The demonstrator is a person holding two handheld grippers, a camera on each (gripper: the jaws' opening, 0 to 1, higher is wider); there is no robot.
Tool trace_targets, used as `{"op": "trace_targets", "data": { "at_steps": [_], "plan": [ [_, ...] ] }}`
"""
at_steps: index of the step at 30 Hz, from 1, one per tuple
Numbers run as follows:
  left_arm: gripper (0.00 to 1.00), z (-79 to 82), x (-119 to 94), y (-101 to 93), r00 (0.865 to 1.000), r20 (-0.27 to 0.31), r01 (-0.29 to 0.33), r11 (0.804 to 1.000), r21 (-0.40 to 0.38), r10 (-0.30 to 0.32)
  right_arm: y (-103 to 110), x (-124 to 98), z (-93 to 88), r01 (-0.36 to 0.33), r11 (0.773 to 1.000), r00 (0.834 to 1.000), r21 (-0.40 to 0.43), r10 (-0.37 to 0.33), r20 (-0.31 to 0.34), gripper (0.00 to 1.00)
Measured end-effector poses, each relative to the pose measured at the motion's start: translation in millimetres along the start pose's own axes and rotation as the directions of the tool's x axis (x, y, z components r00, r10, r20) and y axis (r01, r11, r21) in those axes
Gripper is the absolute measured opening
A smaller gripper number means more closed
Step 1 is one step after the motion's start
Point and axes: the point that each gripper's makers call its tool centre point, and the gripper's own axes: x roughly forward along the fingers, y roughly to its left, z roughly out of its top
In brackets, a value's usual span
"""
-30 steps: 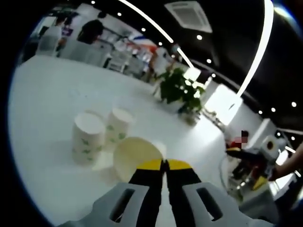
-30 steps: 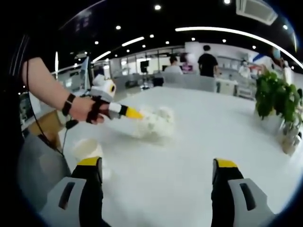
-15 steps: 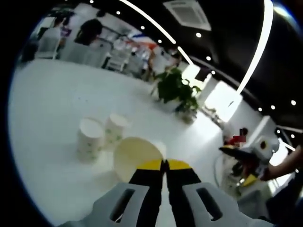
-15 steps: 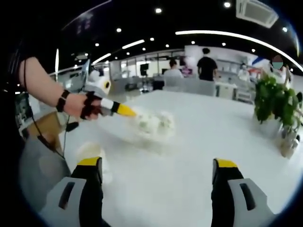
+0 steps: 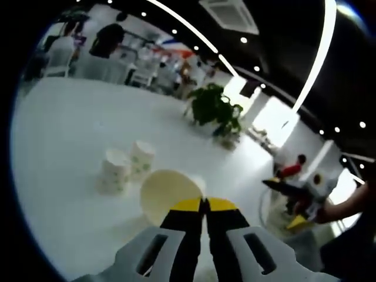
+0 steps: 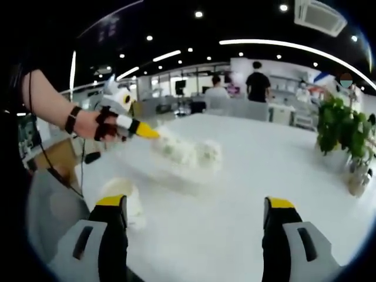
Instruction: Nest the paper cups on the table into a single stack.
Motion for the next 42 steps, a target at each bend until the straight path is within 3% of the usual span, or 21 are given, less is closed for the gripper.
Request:
{"op": "trace_targets", "data": {
  "at_steps": [5, 15, 35, 42],
  "plan": [
    [0.00, 7.0, -4.9, -9.6, 1.000, -0.002, 0.010, 0.999, 0.030, -0.010, 0.0, -1.4, 0.8, 0.007, 1.000, 1.000, 0.001, -0.007, 0.001, 0.95],
    [0.00, -1.2, -9.1, -25.4, 0.998, -0.064, 0.025, 0.993, 0.117, -0.018, -2.2, -3.6, -2.3, 0.018, 1.000, 1.000, 0.008, -0.018, -0.001, 0.94],
    [0.00, 6.9, -26.9, -50.1, 0.997, -0.074, 0.049, 0.978, 0.204, -0.034, 0.9, -5.9, -9.7, 0.017, 0.999, 1.000, 0.032, -0.017, 0.000, 0.93],
    [0.00, 0.8, -27.6, -60.1, 0.991, -0.126, 0.066, 0.971, 0.228, -0.038, 2.0, -8.3, -12.6, 0.014, 1.000, 1.000, 0.021, -0.014, -0.004, 0.93]
  ]
}}
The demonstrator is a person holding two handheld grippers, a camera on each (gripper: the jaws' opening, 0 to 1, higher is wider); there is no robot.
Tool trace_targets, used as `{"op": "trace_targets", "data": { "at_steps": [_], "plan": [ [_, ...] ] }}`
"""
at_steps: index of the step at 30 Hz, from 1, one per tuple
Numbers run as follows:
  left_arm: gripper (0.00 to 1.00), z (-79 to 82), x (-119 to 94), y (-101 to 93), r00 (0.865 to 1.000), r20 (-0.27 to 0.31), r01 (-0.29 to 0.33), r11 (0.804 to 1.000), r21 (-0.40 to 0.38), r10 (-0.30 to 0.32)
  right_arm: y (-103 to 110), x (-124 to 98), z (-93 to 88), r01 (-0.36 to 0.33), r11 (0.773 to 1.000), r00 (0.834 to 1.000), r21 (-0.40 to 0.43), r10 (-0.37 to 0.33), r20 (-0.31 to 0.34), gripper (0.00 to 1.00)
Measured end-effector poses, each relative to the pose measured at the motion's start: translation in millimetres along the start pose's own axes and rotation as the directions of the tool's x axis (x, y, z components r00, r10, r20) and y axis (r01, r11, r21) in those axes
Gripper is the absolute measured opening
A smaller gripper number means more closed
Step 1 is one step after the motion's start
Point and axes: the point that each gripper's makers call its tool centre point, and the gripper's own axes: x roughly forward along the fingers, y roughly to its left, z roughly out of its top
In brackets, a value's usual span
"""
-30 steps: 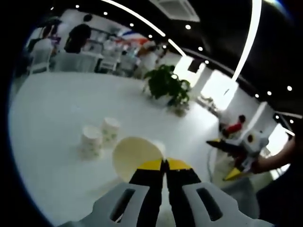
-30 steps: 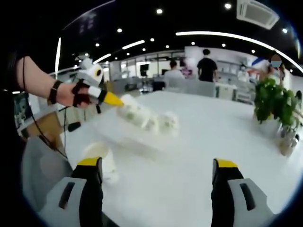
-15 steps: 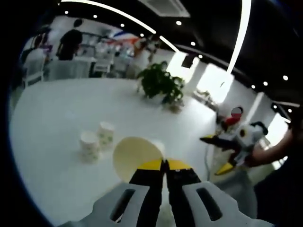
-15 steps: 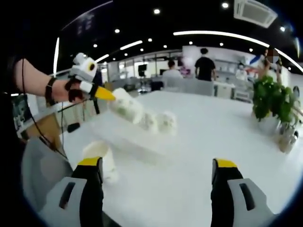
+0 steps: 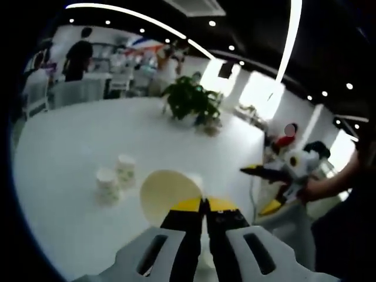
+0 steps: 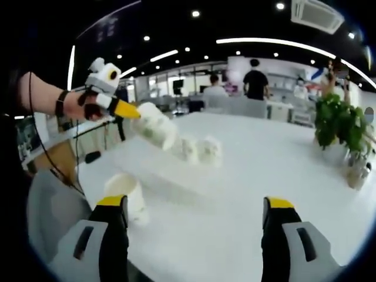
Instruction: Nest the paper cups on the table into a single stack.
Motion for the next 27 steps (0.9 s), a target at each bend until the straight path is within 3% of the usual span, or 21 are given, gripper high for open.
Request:
{"op": "trace_targets", "data": {
  "at_steps": [7, 10, 19, 27],
  "plan": [
    [0.00, -2.7, -1.8, -13.7, 0.999, -0.041, 0.020, 0.998, 0.053, -0.018, -1.7, -2.5, -1.8, 0.006, 1.000, 1.000, 0.005, -0.006, 0.003, 0.93],
    [0.00, -12.3, -1.8, -20.3, 0.995, -0.098, 0.035, 0.996, 0.082, -0.027, -1.7, -2.9, -2.8, 0.005, 1.000, 1.000, 0.009, -0.005, 0.004, 0.93],
    [0.00, -24.5, -3.7, -33.0, 0.985, -0.169, 0.069, 0.988, 0.136, -0.045, 0.8, -2.2, -4.5, 0.000, 1.000, 1.000, 0.012, 0.000, 0.003, 0.93],
    [0.00, -26.9, -10.6, -46.1, 0.977, -0.208, 0.089, 0.978, 0.188, -0.049, 0.2, -3.2, -5.2, 0.006, 1.000, 1.000, 0.015, -0.006, 0.006, 0.93]
  ]
}}
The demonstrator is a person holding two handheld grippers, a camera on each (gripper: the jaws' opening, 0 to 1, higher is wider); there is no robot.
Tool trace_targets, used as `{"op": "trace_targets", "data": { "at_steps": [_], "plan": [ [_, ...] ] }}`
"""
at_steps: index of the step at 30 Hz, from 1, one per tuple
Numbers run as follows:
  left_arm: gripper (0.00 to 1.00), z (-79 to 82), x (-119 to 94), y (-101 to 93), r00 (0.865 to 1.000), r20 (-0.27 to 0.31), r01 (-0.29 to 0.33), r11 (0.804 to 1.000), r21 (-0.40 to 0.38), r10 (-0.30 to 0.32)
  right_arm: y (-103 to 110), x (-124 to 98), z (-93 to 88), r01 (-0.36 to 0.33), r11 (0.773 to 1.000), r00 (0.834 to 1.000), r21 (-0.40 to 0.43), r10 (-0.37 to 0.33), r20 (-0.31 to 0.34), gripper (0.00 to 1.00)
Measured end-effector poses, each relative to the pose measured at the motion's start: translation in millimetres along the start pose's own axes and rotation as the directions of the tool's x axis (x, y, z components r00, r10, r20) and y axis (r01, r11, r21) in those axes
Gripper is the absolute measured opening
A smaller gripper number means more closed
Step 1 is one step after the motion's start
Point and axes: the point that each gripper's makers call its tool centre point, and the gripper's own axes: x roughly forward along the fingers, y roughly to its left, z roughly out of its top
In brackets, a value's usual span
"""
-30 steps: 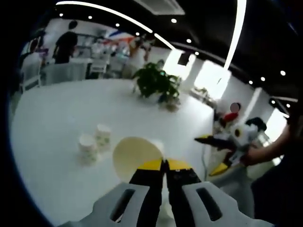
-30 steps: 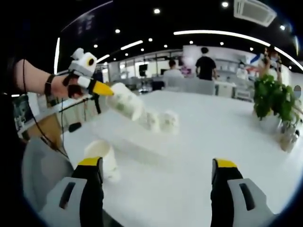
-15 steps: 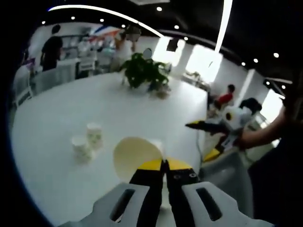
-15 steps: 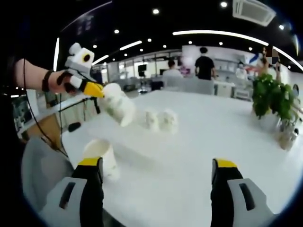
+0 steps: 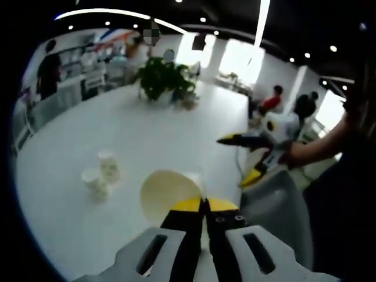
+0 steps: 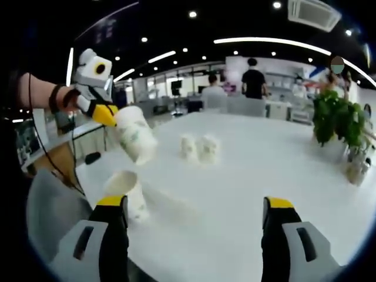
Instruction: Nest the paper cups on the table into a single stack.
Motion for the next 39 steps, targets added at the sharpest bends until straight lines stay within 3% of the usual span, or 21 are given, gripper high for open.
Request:
{"op": "trace_targets", "data": {
  "at_steps": [19, 33, 39],
  "plan": [
    [0.00, -21.9, -9.1, -18.1, 0.994, -0.108, 0.029, 0.992, 0.125, -0.015, 2.3, -1.1, -3.1, -0.004, 1.000, 1.000, 0.011, 0.004, 0.001, 0.93],
    [0.00, -51.0, -5.9, -25.3, 0.971, -0.240, 0.064, 0.978, 0.201, -0.014, 3.3, 0.8, -4.0, -0.005, 1.000, 1.000, 0.011, 0.005, 0.002, 0.93],
    [0.00, -54.9, -5.1, -25.5, 0.966, -0.259, 0.076, 0.975, 0.210, -0.020, 0.0, -0.5, -2.9, 0.004, 1.000, 1.000, 0.017, -0.004, 0.005, 0.93]
  ]
}}
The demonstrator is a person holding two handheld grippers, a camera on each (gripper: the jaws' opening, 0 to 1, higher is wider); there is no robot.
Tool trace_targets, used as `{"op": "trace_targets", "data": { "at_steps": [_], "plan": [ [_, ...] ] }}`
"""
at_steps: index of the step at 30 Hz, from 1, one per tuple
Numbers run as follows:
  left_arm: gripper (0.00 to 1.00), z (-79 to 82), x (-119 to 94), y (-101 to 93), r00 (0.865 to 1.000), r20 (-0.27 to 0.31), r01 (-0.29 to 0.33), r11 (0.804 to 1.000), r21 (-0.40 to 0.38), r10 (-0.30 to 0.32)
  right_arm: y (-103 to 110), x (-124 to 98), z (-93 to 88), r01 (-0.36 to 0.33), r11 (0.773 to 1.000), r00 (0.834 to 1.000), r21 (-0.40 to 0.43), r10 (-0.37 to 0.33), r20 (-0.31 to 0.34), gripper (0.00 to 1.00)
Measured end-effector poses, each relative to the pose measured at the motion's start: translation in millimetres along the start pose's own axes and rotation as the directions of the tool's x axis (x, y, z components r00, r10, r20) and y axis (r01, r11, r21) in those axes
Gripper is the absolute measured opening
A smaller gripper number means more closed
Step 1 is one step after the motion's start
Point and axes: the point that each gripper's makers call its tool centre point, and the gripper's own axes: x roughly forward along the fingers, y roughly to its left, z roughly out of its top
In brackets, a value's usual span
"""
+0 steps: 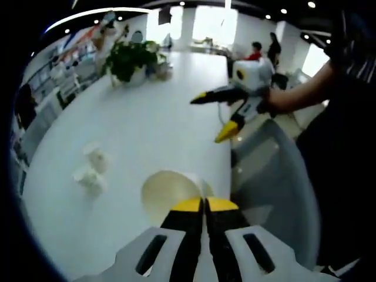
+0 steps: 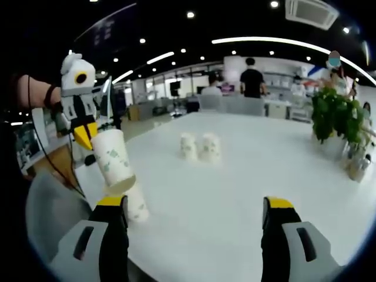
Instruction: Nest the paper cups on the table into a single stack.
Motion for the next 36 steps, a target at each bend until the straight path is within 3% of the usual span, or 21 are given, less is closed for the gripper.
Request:
{"op": "trace_targets", "data": {
  "at_steps": [17, 29, 36],
  "plan": [
    [0.00, -1.4, 12.3, 1.6, 0.998, -0.052, 0.022, 0.999, 0.042, -0.020, -1.9, -3.1, -1.3, 0.005, 1.000, 1.000, 0.011, -0.005, 0.001, 0.93],
    [0.00, -12.8, 21.6, 0.7, 0.993, -0.113, 0.038, 0.996, 0.075, -0.029, -4.4, -5.1, -5.1, 0.011, 1.000, 1.000, 0.020, -0.011, -0.003, 0.93],
    [0.00, -10.6, 22.0, 4.7, 0.994, -0.108, 0.043, 0.993, 0.111, -0.031, -5.7, -4.8, -3.9, 0.013, 1.000, 1.000, 0.020, -0.013, -0.003, 0.93]
  ]
}}
